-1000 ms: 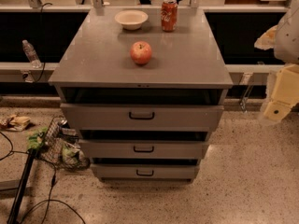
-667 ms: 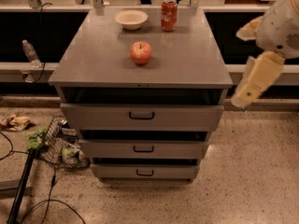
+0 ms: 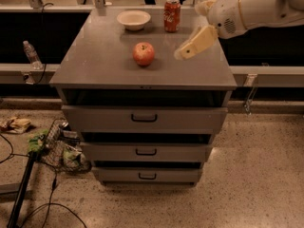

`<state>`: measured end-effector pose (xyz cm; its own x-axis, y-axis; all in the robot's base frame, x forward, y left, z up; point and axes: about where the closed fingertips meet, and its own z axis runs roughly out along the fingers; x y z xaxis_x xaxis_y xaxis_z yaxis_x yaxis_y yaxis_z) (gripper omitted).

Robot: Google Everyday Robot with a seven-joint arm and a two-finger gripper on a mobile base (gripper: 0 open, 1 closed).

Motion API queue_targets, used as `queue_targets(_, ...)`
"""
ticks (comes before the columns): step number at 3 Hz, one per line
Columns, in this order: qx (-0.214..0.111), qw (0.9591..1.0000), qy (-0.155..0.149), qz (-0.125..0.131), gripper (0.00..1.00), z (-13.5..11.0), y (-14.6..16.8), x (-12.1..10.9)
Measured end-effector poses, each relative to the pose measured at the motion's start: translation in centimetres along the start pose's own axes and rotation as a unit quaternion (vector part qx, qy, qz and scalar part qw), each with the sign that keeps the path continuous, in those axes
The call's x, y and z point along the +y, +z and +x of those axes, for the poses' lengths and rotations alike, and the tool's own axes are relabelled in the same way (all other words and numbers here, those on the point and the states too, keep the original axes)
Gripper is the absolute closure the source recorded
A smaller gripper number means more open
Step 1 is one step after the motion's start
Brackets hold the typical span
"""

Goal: Pick apple

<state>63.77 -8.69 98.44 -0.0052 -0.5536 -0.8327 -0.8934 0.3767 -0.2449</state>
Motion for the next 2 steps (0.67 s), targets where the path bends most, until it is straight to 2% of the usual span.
queue_targets(1,-0.027,0.9995,0.016,-0.004,0.00,-0.5,6.9,-2.2)
queue_targets(2,-0.039,0.9990,0.020,-0.012,0.00,-1.0,10.4,-2.4)
